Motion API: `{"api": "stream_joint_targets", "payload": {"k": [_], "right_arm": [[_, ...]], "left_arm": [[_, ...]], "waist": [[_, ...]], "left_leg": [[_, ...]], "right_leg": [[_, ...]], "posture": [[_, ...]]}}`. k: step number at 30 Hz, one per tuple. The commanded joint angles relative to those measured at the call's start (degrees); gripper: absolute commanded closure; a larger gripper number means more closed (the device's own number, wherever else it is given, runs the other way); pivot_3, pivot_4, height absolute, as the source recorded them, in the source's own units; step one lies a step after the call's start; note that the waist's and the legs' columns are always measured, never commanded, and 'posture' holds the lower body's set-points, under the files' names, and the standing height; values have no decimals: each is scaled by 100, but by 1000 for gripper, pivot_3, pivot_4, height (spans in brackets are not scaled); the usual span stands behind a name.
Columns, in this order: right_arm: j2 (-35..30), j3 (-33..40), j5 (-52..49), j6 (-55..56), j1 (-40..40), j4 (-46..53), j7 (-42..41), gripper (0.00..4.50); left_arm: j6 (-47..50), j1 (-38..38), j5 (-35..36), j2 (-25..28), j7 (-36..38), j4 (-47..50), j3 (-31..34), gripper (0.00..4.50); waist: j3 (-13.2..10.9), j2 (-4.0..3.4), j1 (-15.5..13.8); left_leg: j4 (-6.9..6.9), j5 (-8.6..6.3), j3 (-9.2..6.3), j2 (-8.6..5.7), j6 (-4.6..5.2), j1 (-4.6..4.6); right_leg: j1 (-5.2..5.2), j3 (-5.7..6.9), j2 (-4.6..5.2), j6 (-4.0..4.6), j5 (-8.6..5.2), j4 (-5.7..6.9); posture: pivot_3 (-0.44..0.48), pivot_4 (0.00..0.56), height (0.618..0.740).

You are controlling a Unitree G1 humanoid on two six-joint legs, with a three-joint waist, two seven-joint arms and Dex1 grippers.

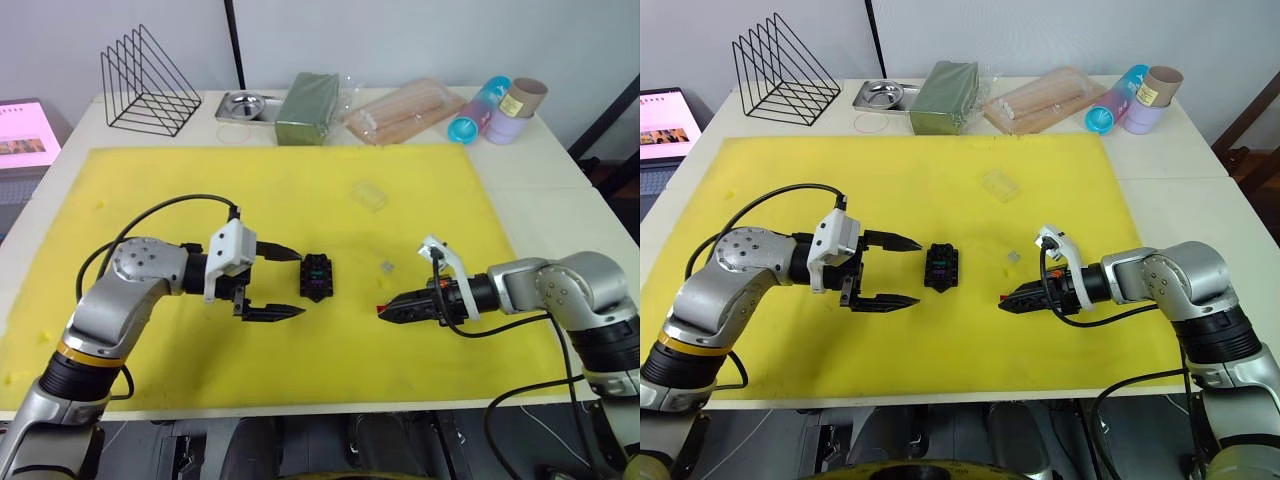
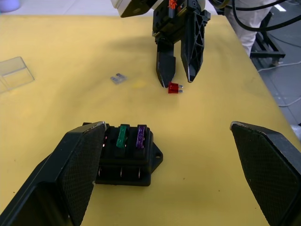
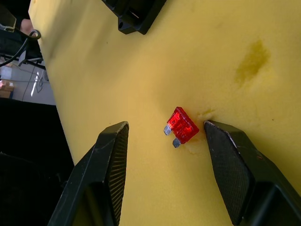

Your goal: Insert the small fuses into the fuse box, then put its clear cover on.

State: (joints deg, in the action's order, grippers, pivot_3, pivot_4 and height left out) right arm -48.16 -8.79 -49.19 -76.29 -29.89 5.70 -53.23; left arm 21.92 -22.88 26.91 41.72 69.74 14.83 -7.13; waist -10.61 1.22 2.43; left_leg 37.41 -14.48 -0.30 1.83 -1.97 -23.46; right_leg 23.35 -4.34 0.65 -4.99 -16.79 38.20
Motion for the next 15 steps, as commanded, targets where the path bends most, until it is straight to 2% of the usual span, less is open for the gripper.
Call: {"api": "stream_joint_targets", "payload": {"k": [1,3,12,15], "right_arm": [[74,21,21,-31,-65,-22,-112,2218],[78,21,57,-40,-77,-49,-136,2732],[111,28,172,-57,-182,-164,-237,2732],[113,23,214,-48,-202,-194,-279,3547]], "left_arm": [[-70,-10,37,38,-24,179,146,0],[-70,0,37,31,-35,185,146,0],[-72,31,35,22,-61,200,143,0],[-75,35,32,23,-64,202,142,0]], "waist": [[0,0,1],[0,0,-1],[0,0,0],[0,0,-2]], "left_leg": [[0,0,0,0,0,0],[0,0,0,0,0,0],[0,0,0,0,0,0],[0,0,0,0,0,0]], "right_leg": [[0,0,0,0,0,0],[0,0,0,0,0,0],[0,0,0,0,0,0],[0,0,0,0,0,0]], "posture": [[0,150,740],[0,150,740],[0,150,740],[0,150,740]]}}
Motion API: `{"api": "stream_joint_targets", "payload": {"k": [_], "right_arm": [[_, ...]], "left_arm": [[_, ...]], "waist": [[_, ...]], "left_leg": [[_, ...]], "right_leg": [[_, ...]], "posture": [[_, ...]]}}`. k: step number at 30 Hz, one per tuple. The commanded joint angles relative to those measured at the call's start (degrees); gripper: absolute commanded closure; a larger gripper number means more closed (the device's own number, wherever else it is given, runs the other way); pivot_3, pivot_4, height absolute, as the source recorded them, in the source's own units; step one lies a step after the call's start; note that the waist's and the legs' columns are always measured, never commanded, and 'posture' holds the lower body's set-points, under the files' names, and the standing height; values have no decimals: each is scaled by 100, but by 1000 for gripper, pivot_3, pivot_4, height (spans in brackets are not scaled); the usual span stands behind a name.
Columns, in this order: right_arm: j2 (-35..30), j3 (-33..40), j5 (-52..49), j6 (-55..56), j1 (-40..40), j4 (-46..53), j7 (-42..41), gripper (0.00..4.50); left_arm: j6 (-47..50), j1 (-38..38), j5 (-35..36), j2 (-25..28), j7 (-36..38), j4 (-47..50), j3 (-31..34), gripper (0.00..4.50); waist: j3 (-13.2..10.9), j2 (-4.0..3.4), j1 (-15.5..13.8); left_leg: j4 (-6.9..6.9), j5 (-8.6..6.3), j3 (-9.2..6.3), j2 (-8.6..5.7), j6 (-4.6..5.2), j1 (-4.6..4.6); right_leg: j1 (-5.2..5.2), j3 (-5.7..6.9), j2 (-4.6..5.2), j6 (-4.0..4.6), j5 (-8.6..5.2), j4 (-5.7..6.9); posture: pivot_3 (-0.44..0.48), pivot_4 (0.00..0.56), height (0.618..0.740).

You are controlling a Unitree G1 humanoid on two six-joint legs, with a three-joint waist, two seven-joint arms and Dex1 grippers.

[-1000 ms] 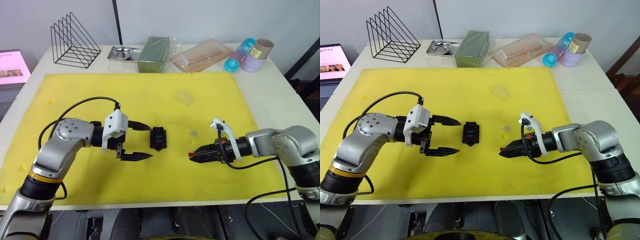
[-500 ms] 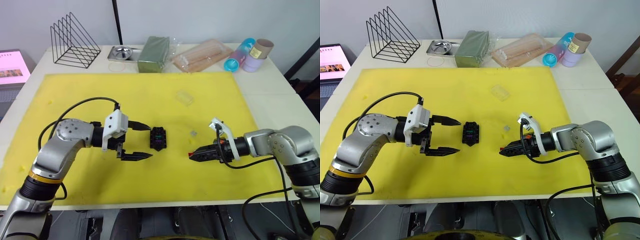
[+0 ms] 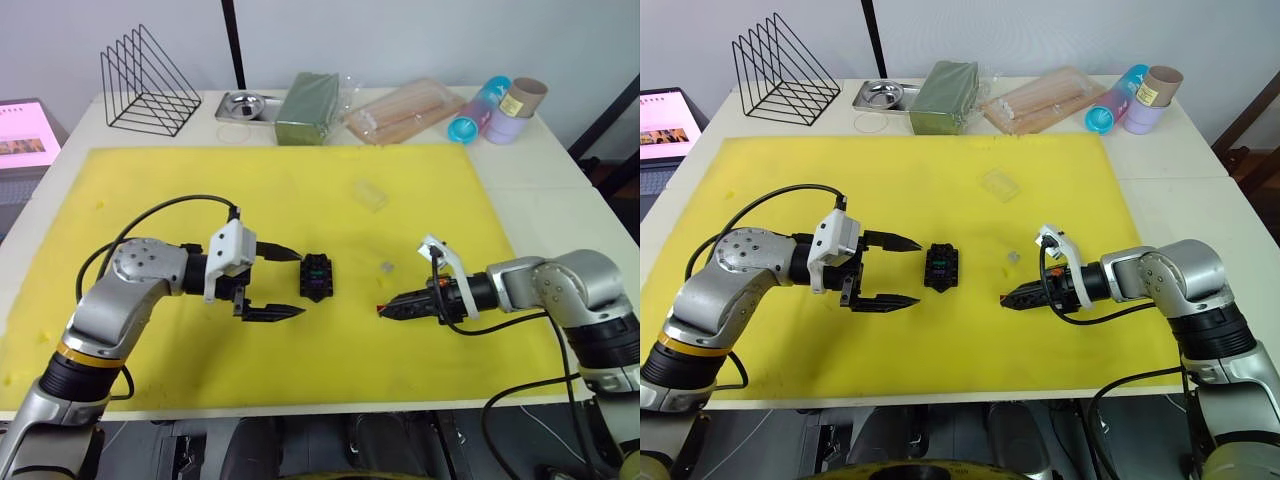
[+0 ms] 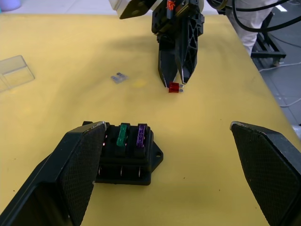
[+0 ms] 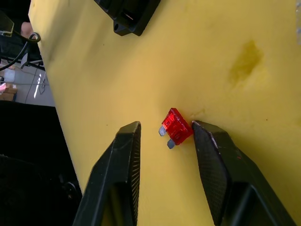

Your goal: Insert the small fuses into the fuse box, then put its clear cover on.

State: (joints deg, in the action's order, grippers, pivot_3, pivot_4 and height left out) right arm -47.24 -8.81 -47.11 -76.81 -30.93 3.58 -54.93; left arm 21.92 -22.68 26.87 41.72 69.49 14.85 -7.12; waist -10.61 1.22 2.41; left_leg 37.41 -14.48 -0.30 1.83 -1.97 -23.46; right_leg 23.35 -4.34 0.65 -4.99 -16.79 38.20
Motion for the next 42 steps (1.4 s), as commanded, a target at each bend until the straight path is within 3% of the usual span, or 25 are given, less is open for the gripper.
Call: {"api": "stream_joint_targets", "payload": {"k": [1,2,18,25,30,36,42], "right_arm": [[20,22,16,4,-101,14,-124,3936],[3,-1,46,23,-105,22,-142,4264],[-54,91,130,11,-231,264,-269,4392],[-303,135,165,197,-455,973,-319,4392],[-364,-228,735,882,-1236,1490,-242,4392],[98,-909,1591,1639,-2248,1114,-150,4392],[481,-1612,2316,2397,-2522,634,-435,4392]], "left_arm": [[-73,16,39,24,-42,201,145,0],[-74,21,37,26,-44,201,148,0],[-88,13,37,49,-62,184,141,0],[-47,-16,82,156,-52,98,279,0],[-39,-44,57,303,10,-108,415,0],[-285,-141,-180,217,121,-508,217,0],[-412,-190,-323,88,165,-705,111,0]], "waist": [[0,0,-1],[0,0,-2],[0,0,2],[0,0,-2],[-2,-4,20],[-2,-4,9],[-2,-4,1]], "left_leg": [[0,0,1,0,0,0],[0,0,0,0,0,0],[1,0,0,0,0,0],[0,0,-2,0,0,0],[-1,0,-2,2,0,3],[-4,0,0,1,0,1],[-4,0,0,1,0,-2]], "right_leg": [[0,0,0,0,0,0],[0,0,0,0,0,0],[0,0,1,0,0,0],[0,0,2,0,0,0],[4,-1,0,0,0,2],[6,1,3,1,0,1],[6,3,13,1,0,2]], "posture": [[0,150,740],[0,150,740],[0,150,740],[0,150,740],[0,150,740],[0,150,740],[0,150,740]]}}
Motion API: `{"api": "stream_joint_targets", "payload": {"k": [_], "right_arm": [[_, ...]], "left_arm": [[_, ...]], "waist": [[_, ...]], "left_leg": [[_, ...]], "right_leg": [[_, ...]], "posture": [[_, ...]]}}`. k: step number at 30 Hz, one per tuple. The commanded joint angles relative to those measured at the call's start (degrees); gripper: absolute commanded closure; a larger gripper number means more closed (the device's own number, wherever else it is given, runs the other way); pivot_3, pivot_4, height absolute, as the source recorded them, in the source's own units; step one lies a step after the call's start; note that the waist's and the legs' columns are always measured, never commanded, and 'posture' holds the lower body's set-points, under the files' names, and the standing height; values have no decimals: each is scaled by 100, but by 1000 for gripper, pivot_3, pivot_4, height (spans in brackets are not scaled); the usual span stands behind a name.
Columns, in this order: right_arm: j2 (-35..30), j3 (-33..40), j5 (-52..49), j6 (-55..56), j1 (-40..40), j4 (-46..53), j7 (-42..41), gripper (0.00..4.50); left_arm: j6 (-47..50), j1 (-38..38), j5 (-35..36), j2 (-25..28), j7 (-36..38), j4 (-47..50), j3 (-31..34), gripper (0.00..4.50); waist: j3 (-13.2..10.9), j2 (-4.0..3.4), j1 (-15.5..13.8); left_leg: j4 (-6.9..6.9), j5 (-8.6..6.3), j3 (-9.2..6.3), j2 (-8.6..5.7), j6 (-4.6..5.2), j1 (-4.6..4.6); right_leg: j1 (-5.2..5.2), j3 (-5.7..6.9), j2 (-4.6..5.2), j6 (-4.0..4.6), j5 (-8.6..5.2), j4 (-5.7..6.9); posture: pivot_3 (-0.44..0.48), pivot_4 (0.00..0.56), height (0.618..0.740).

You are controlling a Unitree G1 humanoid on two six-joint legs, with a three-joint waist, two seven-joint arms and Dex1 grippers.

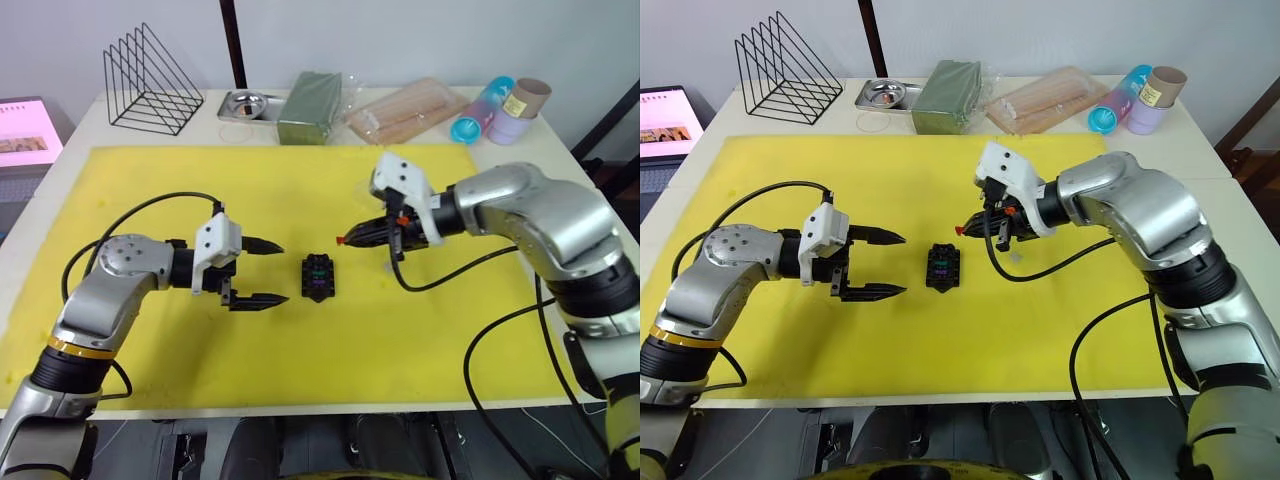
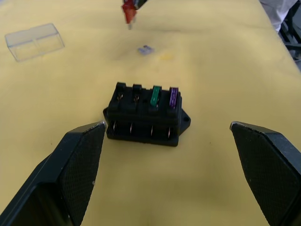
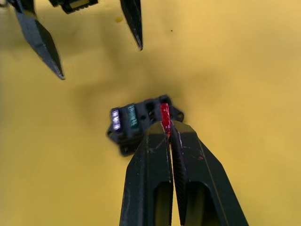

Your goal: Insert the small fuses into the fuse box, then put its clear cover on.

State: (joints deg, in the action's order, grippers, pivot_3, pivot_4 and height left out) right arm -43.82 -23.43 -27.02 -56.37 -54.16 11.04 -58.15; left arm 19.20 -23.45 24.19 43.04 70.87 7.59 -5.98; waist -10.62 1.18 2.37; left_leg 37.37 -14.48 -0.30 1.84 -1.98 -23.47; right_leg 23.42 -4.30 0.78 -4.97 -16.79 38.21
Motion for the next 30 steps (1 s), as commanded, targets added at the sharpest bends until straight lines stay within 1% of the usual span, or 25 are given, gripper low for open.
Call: {"api": "stream_joint_targets", "payload": {"k": [1,7,17,30], "right_arm": [[221,-209,393,428,-230,-193,-138,4392],[531,-389,682,705,-270,-428,-414,4392],[941,-467,1032,941,-187,-718,-564,4392],[1015,-426,1253,1130,50,-794,-712,4392]], "left_arm": [[-159,-113,-80,-61,28,0,-18,0],[-230,-73,-198,-118,3,-54,-39,0],[-221,32,-256,-163,-52,27,-25,0],[-200,99,-242,-167,-105,133,-46,0]], "waist": [[0,0,7],[0,0,13],[0,0,13],[0,0,13]], "left_leg": [[0,0,0,0,0,0],[1,0,-3,0,0,0],[2,0,-6,1,0,0],[1,0,-7,0,0,1]], "right_leg": [[0,0,1,0,0,1],[3,1,0,0,1,8],[4,1,1,1,1,11],[4,2,1,1,1,13]], "posture": [[0,150,740],[0,150,740],[0,150,740],[0,150,740]]}}
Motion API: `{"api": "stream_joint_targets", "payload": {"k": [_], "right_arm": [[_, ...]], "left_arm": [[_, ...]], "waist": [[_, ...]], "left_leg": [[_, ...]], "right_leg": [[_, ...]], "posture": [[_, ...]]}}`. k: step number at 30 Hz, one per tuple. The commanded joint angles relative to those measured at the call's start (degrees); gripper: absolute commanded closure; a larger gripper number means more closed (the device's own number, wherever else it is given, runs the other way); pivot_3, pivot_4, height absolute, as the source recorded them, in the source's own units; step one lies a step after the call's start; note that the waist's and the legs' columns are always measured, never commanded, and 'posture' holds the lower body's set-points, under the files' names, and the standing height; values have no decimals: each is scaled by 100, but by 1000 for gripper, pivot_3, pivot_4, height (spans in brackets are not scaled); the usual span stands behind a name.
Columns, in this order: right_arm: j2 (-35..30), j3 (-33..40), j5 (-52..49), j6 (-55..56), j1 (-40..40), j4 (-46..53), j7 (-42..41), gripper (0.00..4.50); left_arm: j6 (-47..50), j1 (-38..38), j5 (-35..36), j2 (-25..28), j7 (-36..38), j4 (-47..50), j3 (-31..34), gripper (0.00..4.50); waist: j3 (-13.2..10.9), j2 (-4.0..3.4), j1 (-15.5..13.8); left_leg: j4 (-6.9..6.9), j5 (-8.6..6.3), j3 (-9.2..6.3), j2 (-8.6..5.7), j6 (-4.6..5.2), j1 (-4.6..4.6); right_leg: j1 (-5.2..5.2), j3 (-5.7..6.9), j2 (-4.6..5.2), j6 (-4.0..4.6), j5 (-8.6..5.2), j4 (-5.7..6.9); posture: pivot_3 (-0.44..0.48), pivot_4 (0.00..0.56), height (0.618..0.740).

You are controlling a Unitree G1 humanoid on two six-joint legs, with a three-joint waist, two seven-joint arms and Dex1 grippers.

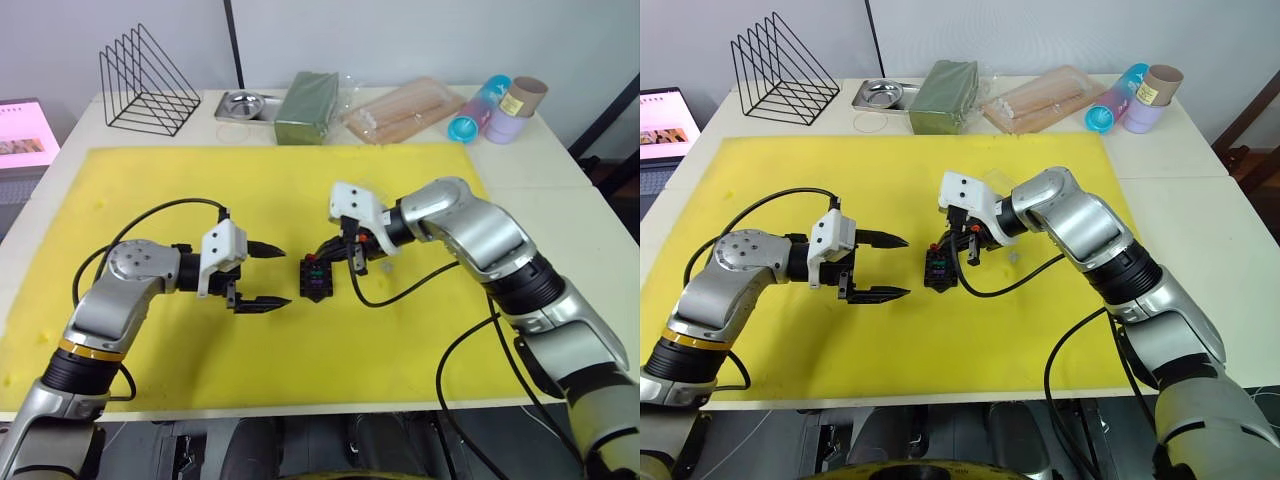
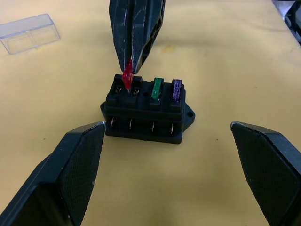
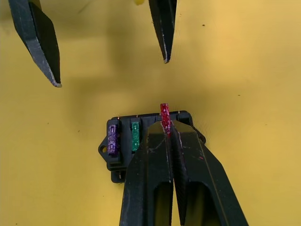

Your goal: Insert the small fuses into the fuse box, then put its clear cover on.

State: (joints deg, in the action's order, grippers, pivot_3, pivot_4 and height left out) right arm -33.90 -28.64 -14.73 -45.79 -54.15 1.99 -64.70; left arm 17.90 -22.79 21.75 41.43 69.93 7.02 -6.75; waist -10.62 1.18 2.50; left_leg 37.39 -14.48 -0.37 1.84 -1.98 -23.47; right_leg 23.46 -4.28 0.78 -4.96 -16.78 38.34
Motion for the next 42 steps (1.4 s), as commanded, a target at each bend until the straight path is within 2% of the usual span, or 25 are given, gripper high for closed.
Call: {"api": "stream_joint_targets", "payload": {"k": [1,19,34,42], "right_arm": [[22,94,36,81,74,119,-58,4392],[68,252,195,256,39,-36,-156,4392],[186,88,397,453,197,-344,-133,4392],[106,-140,612,662,295,-372,-438,4392]], "left_arm": [[-73,41,2,-7,-17,197,31,0],[10,90,35,22,-36,304,26,0],[22,96,41,2,-79,305,35,0],[38,86,54,11,-108,315,46,0]], "waist": [[0,0,-1],[0,0,0],[0,0,4],[1,-1,5]], "left_leg": [[0,0,0,0,0,0],[0,0,0,0,0,1],[0,0,0,-1,0,3],[0,0,0,-1,0,7]], "right_leg": [[0,0,0,0,0,0],[0,1,0,0,0,3],[0,1,-1,0,0,5],[-2,0,-1,0,0,6]], "posture": [[0,150,740],[0,150,740],[0,150,740],[0,150,740]]}}
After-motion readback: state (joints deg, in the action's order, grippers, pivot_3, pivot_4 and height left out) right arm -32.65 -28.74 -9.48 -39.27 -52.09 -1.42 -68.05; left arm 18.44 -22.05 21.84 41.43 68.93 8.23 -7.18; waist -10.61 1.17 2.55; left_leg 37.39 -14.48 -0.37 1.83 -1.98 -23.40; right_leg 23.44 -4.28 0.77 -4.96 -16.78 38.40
